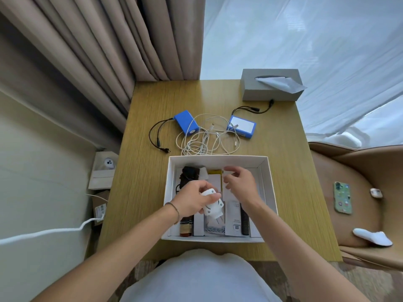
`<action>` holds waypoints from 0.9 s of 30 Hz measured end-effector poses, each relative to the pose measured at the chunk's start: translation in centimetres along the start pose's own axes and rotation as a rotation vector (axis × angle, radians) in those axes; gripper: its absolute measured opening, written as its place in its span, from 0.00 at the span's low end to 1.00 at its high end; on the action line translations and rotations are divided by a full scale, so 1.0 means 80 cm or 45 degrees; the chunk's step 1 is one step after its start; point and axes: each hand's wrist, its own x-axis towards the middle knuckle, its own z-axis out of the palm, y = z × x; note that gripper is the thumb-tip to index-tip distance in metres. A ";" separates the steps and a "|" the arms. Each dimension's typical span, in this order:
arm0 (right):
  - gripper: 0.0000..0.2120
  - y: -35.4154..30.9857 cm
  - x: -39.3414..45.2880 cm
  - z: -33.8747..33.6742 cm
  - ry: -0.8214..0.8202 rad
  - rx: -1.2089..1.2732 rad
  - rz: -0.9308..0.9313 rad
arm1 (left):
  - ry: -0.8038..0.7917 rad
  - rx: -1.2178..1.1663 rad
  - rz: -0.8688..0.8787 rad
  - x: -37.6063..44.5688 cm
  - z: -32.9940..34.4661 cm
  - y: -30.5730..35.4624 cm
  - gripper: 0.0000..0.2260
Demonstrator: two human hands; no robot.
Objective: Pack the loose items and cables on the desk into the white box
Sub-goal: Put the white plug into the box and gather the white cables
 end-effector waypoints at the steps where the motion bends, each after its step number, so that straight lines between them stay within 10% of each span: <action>1: 0.14 -0.003 -0.005 -0.008 -0.004 0.039 -0.001 | -0.020 0.047 -0.018 0.004 0.008 -0.002 0.06; 15: 0.16 -0.009 -0.064 -0.067 -0.051 0.471 0.174 | -0.181 0.765 0.077 0.059 0.103 -0.013 0.18; 27: 0.14 -0.038 -0.043 -0.076 0.027 0.365 -0.073 | 0.184 0.800 0.468 0.042 0.061 0.025 0.09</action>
